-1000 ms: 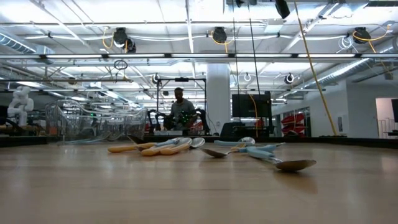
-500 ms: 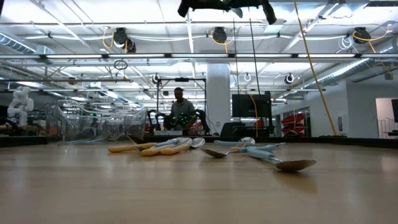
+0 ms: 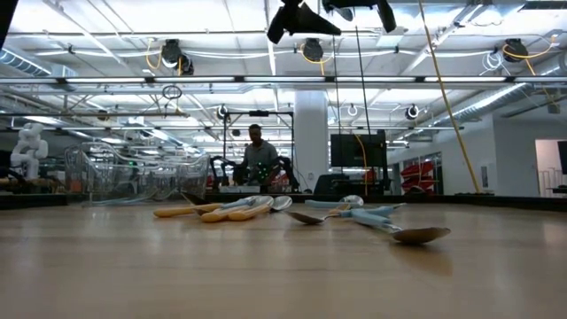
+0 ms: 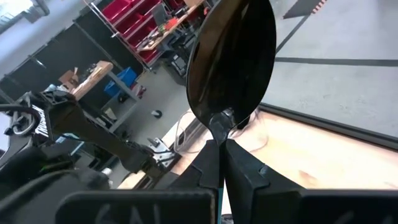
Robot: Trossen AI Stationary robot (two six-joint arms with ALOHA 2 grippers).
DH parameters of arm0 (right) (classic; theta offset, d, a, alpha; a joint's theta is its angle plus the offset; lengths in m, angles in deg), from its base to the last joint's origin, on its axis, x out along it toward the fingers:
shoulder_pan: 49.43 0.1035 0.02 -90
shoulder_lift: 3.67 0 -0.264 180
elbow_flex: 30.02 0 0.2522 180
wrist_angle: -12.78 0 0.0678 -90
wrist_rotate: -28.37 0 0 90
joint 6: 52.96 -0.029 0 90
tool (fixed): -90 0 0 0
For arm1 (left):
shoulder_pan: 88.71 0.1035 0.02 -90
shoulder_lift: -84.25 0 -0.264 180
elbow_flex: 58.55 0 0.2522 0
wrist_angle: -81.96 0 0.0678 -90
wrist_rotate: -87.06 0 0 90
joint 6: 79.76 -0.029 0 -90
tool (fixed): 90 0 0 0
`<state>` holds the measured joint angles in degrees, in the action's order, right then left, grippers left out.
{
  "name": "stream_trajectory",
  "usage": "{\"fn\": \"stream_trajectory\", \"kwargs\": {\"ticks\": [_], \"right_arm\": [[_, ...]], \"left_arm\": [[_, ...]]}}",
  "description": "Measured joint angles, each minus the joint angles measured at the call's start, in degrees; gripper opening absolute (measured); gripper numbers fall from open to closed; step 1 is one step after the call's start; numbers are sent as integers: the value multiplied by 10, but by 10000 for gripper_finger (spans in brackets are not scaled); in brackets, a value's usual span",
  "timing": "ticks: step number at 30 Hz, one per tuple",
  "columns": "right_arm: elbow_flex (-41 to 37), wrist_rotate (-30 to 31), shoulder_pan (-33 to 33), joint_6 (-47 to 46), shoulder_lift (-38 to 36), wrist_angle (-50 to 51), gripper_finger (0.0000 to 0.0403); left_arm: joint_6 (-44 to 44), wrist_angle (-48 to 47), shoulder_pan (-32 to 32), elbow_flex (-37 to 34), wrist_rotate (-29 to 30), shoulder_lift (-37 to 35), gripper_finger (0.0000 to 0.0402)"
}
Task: Sort silverware by color (type)
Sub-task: Put the blue spoon into the top left transparent bin
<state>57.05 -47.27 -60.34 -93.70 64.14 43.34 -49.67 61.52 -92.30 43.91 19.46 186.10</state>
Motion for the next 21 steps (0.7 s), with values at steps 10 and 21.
{"fn": "stream_trajectory", "kwargs": {"ticks": [10,21], "right_arm": [[0,-10,0,9,0,2,4],[0,-7,0,10,0,4,4]], "left_arm": [[31,7,10,0,2,16,245],[46,0,28,0,1,17,62]]}}
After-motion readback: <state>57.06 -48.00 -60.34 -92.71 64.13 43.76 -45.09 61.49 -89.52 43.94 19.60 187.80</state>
